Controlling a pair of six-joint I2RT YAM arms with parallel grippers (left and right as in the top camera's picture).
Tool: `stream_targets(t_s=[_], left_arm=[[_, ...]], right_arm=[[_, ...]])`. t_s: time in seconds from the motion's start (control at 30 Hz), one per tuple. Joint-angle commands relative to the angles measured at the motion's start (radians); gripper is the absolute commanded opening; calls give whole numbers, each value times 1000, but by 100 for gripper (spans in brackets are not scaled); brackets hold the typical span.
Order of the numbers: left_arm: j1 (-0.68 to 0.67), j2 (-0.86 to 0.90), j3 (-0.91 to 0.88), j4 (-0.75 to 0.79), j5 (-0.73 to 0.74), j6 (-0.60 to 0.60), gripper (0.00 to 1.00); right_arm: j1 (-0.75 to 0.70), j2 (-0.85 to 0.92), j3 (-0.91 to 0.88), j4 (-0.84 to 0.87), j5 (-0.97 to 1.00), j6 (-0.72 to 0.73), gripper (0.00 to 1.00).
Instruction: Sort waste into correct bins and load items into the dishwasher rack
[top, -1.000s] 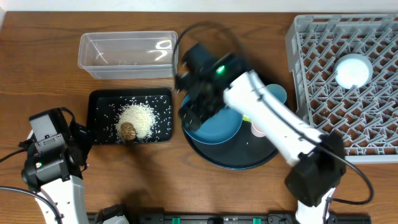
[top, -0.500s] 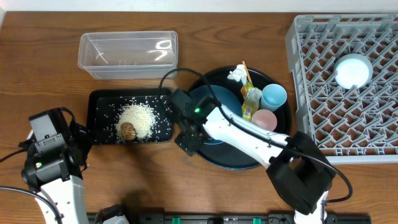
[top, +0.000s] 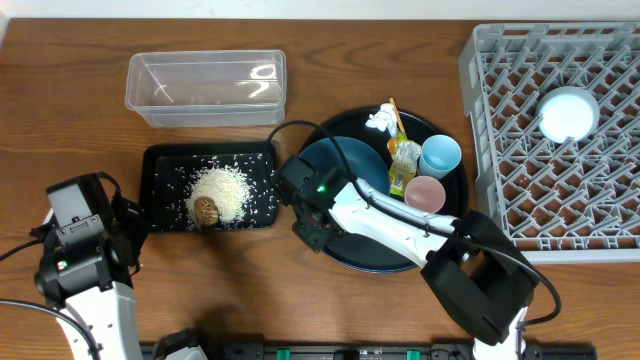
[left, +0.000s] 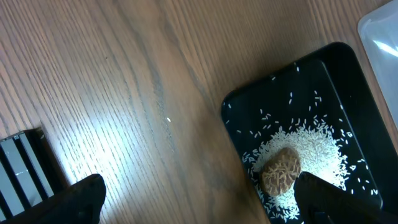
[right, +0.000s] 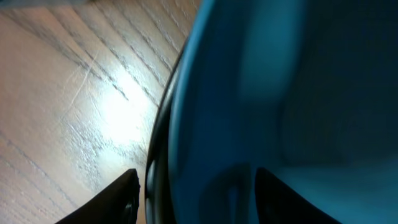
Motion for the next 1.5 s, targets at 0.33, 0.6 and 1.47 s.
stream_targets(t_s=[0.33,0.6,1.47], left_arm=[[3,4,0,0,-8,-10,98],[3,4,0,0,-8,-10,98],[3,4,0,0,-8,-10,98]], right_arm=[[-4,2,116,-88,-22,0,31],[-10,3,41,-54,-11,0,38],[-43,2,127,-83,-110,4,1]])
